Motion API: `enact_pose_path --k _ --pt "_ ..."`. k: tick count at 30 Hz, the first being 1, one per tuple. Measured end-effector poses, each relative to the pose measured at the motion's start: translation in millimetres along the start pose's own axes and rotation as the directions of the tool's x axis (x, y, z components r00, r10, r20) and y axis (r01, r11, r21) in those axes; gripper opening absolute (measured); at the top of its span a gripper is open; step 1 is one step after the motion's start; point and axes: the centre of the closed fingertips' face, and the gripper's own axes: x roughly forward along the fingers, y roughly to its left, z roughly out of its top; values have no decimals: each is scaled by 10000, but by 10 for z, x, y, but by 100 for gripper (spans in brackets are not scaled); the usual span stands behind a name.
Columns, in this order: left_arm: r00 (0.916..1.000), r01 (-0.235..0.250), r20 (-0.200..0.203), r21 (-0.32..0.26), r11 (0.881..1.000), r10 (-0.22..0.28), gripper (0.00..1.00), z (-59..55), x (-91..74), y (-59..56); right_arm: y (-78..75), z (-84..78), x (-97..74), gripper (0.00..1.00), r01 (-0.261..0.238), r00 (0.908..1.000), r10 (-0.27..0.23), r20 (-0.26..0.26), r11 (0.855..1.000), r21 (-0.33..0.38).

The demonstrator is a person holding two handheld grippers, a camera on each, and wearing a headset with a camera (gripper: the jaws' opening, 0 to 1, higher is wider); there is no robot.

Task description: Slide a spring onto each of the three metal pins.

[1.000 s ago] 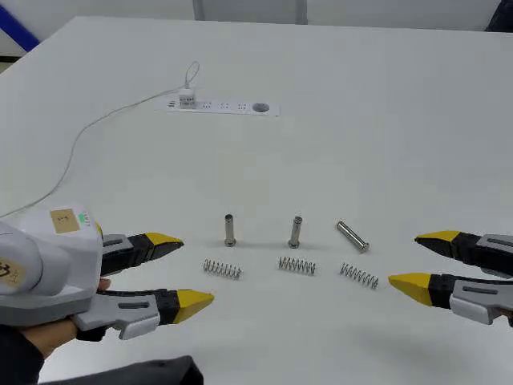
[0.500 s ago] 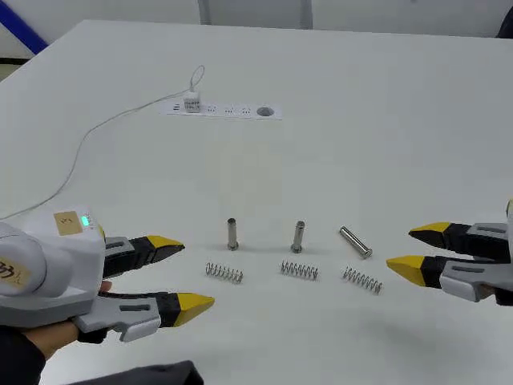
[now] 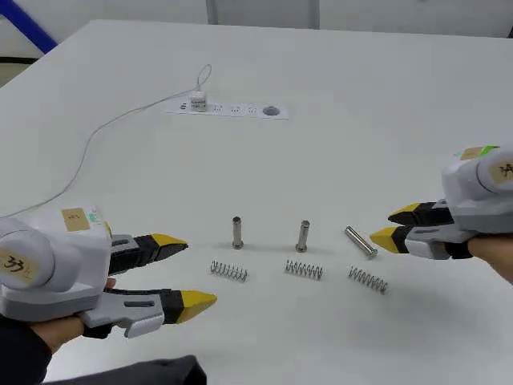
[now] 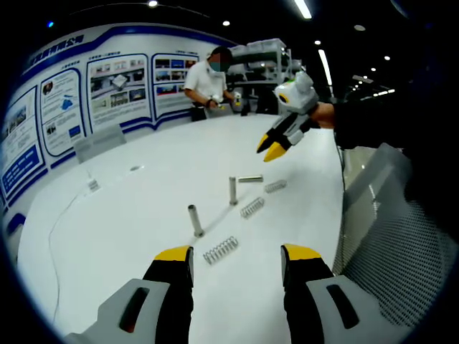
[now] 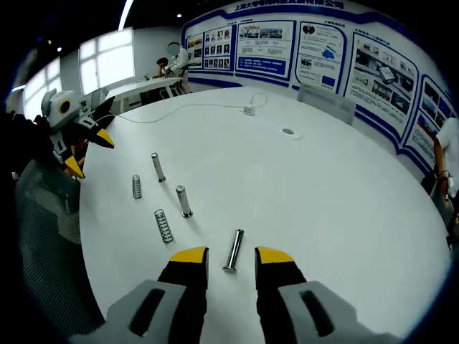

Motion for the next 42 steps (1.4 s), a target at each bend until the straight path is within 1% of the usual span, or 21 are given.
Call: enact_pose_path --k 4,8,9,14,19,22,26,29,37,42 --pt "10000 9 6 4 10000 -9 50 3 2 -3 -34 2 135 25 -58 9992 62 -395 9999 99" --pt "10000 28 -14 27 10000 -28 50 0 4 -6 -52 -1 238 23 -93 9978 105 -651 9998 192" --pt "10000 28 -8 25 10000 -28 50 0 4 -5 -58 -22 276 22 -90 9966 110 -817 9997 248" --pt "10000 55 8 31 10000 -55 50 5 5 -12 -65 -96 398 19 -88 9911 144 -1327 9991 423" --pt "10000 98 10 55 9999 -98 50 6 10 -21 -72 -132 495 17 -133 9855 234 -1682 9981 608" --pt "9999 118 30 58 9999 -118 50 10 10 -26 -82 -151 537 16 -92 9821 214 -1873 9978 658" --pt "9999 130 56 55 9999 -130 49 14 11 -28 -80 -153 580 15 -99 9796 256 -1992 9968 796" --pt "9999 153 60 59 9999 -154 49 13 13 -31 -96 -180 619 14 -64 9754 254 -2192 9962 869" --pt "9998 176 44 40 9998 -176 49 12 16 -38 -107 -228 663 11 -47 9687 303 -2462 9946 1038" --pt "9998 180 9 25 9998 -180 49 6 18 -43 -120 -227 664 10 -35 9651 327 -2598 9937 1118"
